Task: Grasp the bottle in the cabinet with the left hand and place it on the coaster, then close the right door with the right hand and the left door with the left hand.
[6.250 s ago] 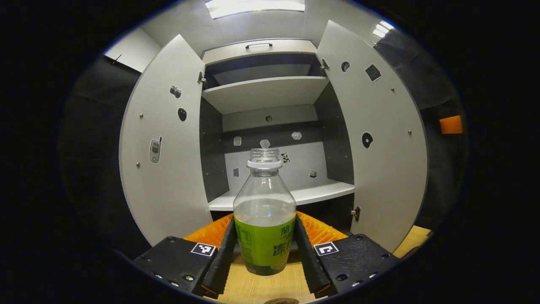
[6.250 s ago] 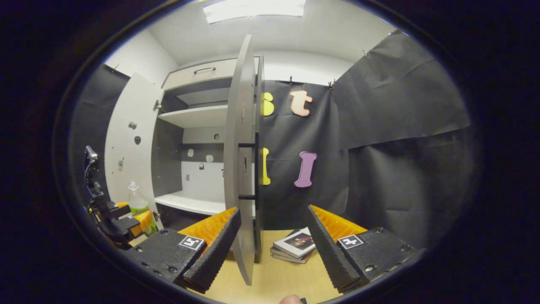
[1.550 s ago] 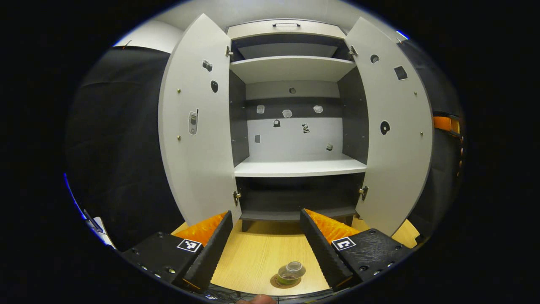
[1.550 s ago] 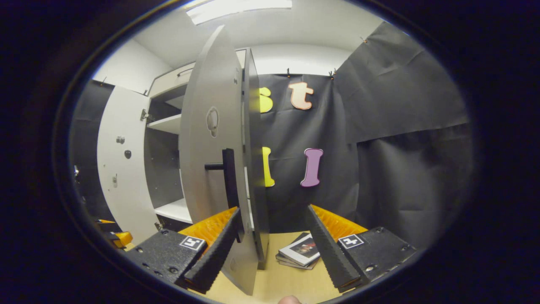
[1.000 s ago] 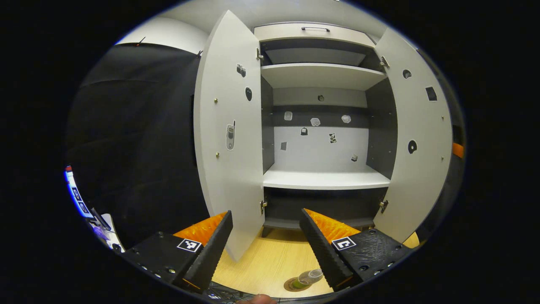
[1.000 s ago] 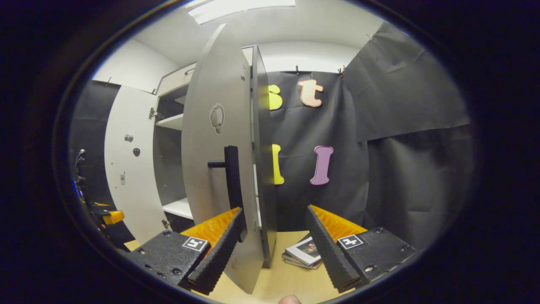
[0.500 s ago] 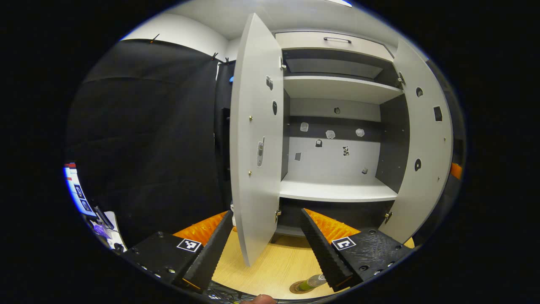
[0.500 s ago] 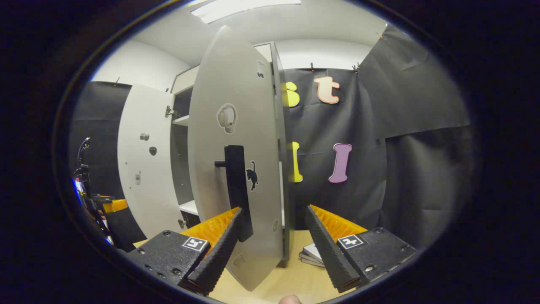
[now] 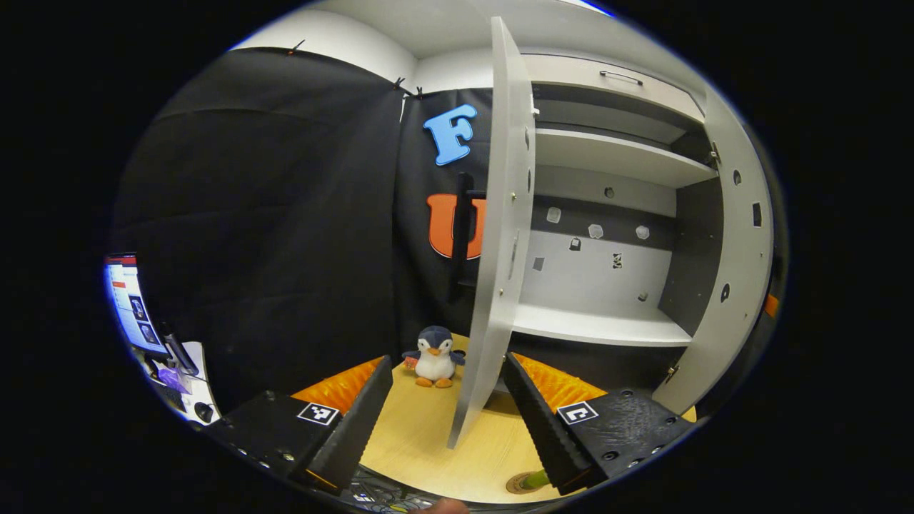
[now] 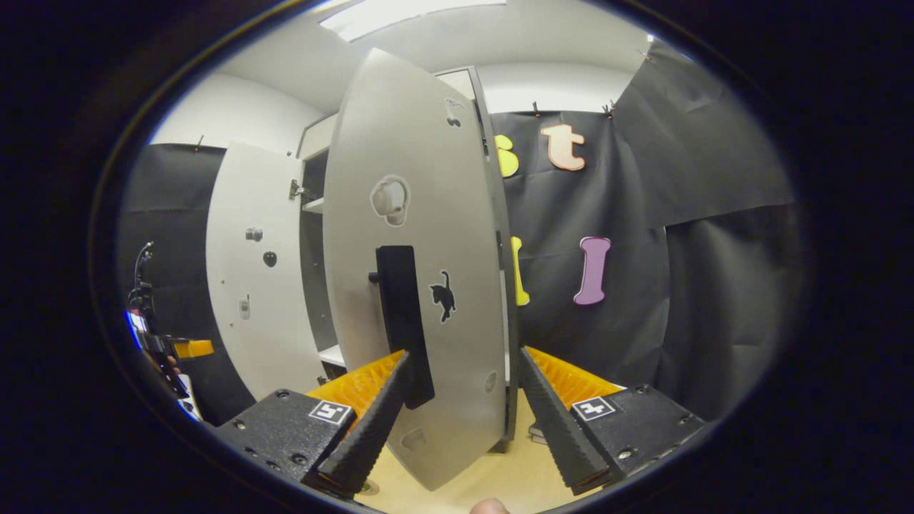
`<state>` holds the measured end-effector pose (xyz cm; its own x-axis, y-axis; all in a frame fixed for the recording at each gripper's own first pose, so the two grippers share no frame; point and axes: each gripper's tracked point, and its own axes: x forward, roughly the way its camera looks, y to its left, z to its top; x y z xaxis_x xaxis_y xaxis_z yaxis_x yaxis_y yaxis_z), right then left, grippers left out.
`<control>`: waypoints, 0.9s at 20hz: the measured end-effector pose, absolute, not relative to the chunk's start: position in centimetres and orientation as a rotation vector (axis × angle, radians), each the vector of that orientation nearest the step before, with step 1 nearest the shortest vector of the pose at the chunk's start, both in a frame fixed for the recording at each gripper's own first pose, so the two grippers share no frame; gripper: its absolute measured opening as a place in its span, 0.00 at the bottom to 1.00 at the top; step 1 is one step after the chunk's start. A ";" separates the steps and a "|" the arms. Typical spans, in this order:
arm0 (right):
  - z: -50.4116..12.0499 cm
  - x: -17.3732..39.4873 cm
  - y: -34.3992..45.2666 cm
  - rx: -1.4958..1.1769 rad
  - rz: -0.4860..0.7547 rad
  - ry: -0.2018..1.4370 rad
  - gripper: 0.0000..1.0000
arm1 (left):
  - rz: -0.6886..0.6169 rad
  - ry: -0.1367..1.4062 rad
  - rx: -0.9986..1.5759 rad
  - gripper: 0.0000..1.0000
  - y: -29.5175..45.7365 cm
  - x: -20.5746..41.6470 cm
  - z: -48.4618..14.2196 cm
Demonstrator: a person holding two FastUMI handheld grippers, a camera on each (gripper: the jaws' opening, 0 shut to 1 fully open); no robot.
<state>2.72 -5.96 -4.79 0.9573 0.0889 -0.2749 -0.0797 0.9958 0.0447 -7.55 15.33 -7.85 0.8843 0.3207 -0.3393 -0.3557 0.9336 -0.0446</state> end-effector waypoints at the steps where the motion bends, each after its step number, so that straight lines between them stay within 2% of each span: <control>1: -4.9 2.8 -5.6 0.036 0.083 0.275 0.97 | 0.361 0.342 -0.122 0.95 16.0 -7.6 -8.1; 5: -5.9 3.3 -3.3 0.044 0.112 0.282 0.93 | 0.383 0.342 -0.144 0.96 18.0 -7.6 -8.3; 6: -6.1 3.6 -2.7 0.043 0.123 0.287 0.98 | 0.386 0.341 -0.137 0.96 18.4 -7.7 -8.2; 8: -6.5 4.3 -1.6 0.059 0.131 0.295 0.98 | 0.394 0.334 -0.122 0.96 19.7 -7.9 -7.8; 9: -6.6 4.7 -0.9 0.071 0.137 0.298 0.94 | 0.397 0.333 -0.118 0.96 20.4 -8.0 -7.5; 10: -6.8 5.1 0.0 0.085 0.153 0.302 0.98 | 0.404 0.333 -0.115 0.96 21.2 -8.1 -7.5; 13: -7.4 6.4 2.4 0.094 0.181 0.308 0.98 | 0.419 0.323 -0.100 0.96 23.3 -7.9 -7.2; 14: -7.4 6.8 2.8 0.090 0.175 0.304 0.94 | 0.420 0.317 -0.096 0.96 23.8 -7.8 -7.0; 15: -7.5 7.3 3.3 0.088 0.173 0.302 0.98 | 0.424 0.314 -0.093 0.96 24.4 -7.7 -6.8; 16: -7.6 7.7 3.7 0.082 0.173 0.305 0.94 | 0.429 0.308 -0.088 0.96 25.1 -7.6 -6.7; 17: -7.7 8.1 4.1 0.077 0.169 0.306 0.98 | 0.429 0.302 -0.085 0.96 25.7 -7.3 -6.4; 18: -7.6 8.4 4.3 0.075 0.163 0.304 0.98 | 0.425 0.291 -0.083 0.96 26.1 -7.0 -6.1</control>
<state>8.44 4.31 -7.65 0.9412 0.1707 -0.2916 -0.1482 0.9841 0.0977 -6.98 26.13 -6.11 0.8701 0.3943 -0.2957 -0.4181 0.9082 -0.0191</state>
